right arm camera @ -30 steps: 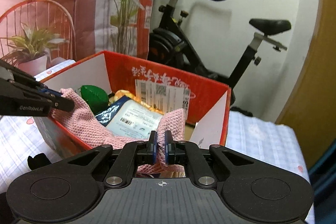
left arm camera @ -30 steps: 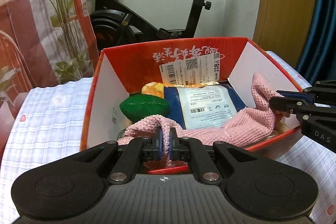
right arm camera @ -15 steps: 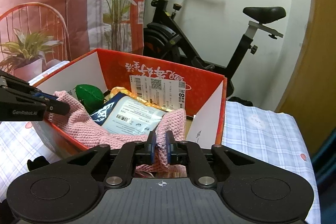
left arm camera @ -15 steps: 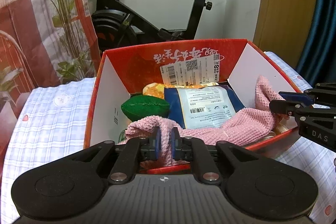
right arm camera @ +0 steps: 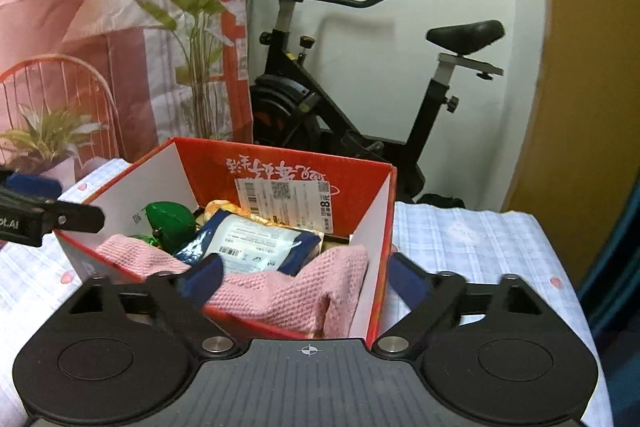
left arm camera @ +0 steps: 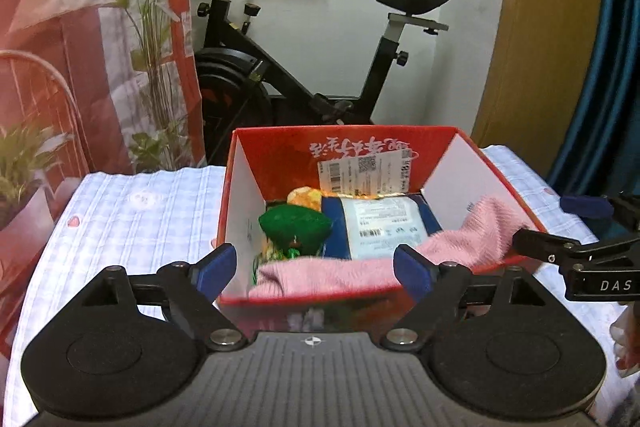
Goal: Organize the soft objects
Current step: 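Move both grippers down to the black eye mask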
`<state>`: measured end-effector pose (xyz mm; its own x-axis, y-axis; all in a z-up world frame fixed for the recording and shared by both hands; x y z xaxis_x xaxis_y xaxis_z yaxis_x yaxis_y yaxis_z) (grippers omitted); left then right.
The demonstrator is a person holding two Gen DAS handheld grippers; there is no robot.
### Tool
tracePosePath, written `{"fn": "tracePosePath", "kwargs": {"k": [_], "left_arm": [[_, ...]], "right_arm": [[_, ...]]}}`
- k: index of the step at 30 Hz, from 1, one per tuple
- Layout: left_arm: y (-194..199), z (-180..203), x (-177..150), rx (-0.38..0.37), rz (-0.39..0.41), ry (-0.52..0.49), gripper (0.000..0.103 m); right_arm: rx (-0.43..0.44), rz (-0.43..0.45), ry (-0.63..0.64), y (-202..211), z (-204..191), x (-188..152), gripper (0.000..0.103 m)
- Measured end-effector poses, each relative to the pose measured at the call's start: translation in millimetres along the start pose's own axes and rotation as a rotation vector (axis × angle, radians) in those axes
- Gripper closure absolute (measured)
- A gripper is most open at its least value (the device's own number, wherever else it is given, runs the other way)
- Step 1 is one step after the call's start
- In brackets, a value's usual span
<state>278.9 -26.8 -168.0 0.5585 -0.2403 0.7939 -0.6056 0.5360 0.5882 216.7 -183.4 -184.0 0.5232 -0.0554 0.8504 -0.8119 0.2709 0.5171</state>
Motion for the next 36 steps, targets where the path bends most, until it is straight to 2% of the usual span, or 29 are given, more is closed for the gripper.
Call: {"fn": "tracePosePath", "kwargs": {"k": [2,7,10,12,17,20,28,29,30,33,36], "left_arm": [[10,2,-12,0.0,-0.007,0.002,0.016],[27,9,-53,-0.004,-0.037,0.018,0.016],[32,10,-84,-0.009,-0.067,0.065,0.016],[37,9,-104,-0.009,-0.067,0.116,0.017],[42,16,-145,0.005,-0.093,0.159,0.017],[43,16,-162,0.029,-0.113,0.179,0.018],[32,9,-196,0.03,-0.204,0.245,0.019],[32,9,-199,0.028,-0.209,0.245,0.025],[31,9,-201,0.027,-0.214,0.241,0.04],[25,10,-201,0.033,-0.215,0.21,0.055],[20,13,-201,0.036,-0.21,0.198,0.057]], "right_arm": [[0.029,0.003,-0.013,12,-2,-5,0.01],[0.059,0.03,0.062,42,-16,-27,0.008],[0.084,0.033,0.085,55,-26,-48,0.008],[0.1,0.017,0.097,60,-34,-64,0.008],[0.102,-0.042,0.094,63,-46,-110,0.009],[0.095,-0.083,0.102,62,-50,-135,0.013],[0.1,-0.144,0.072,60,-50,-174,0.013],[0.097,-0.154,0.077,59,-50,-179,0.013],[0.094,-0.161,0.082,58,-50,-181,0.013],[0.093,-0.182,0.08,54,-49,-187,0.014],[0.09,-0.188,0.083,51,-49,-189,0.014]]}}
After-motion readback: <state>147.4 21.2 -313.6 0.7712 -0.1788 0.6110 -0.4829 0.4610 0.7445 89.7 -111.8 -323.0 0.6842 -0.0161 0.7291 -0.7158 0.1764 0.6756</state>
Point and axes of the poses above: each gripper's, at about its wrist camera, not at the fingertips, and y roughly against the way its jaws point, z to its right, x to its top, the point moved 7 cm from there along -y, roughly the way its jaws point, and after that the axes turned 14 degrees about -x, right-handed, at the moved point
